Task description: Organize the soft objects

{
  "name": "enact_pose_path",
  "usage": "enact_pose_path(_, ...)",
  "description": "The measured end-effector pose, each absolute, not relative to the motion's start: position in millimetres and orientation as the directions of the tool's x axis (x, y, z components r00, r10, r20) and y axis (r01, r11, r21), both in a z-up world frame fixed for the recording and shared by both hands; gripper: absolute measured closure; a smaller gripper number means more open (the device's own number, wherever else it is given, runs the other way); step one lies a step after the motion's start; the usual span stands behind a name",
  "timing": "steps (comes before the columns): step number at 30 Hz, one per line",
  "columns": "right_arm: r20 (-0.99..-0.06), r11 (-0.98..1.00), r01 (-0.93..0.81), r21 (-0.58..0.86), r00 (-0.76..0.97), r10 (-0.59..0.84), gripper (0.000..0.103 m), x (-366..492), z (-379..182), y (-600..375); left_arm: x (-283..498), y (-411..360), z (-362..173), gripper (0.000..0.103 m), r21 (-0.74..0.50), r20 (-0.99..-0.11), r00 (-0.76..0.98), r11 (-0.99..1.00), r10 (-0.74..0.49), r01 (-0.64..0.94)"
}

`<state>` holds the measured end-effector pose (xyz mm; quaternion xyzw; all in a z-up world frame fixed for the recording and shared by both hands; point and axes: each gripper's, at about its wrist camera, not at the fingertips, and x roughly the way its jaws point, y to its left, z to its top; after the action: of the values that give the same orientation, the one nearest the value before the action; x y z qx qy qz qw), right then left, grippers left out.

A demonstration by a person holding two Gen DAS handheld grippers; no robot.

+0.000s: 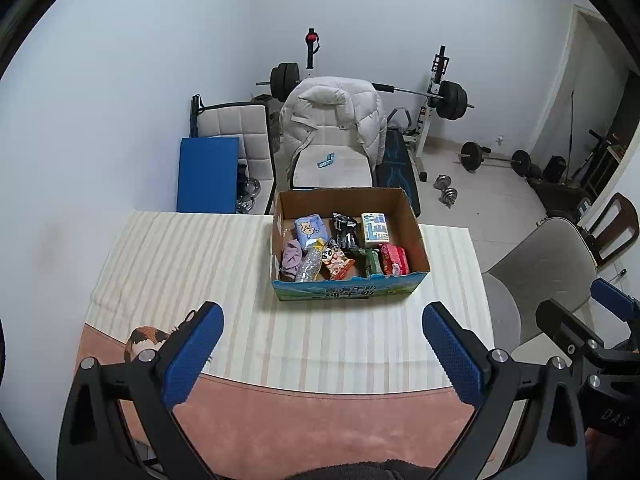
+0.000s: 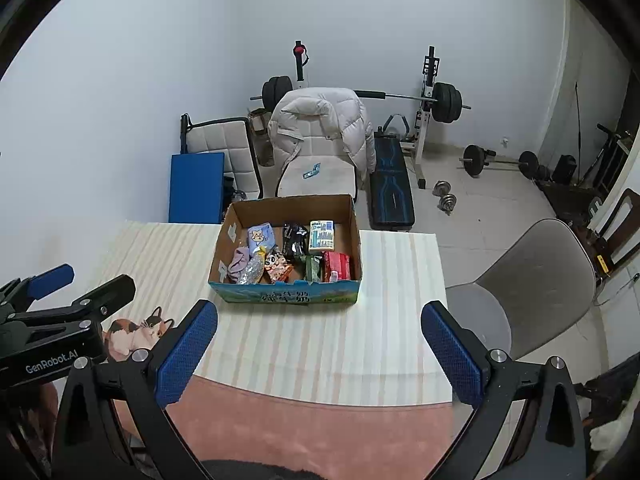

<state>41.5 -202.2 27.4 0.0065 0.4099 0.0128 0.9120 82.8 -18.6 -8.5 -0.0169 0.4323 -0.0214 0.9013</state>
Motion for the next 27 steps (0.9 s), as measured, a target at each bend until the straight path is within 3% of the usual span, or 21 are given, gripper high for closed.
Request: enact_pose_path(27, -0.702, 0.997, 0.061, -0.038, 0.709, -0.070, 0.000, 53, 39, -206, 81, -17, 3, 0.001, -0.014, -0.727, 0.687, 1.000, -0.005, -0.008)
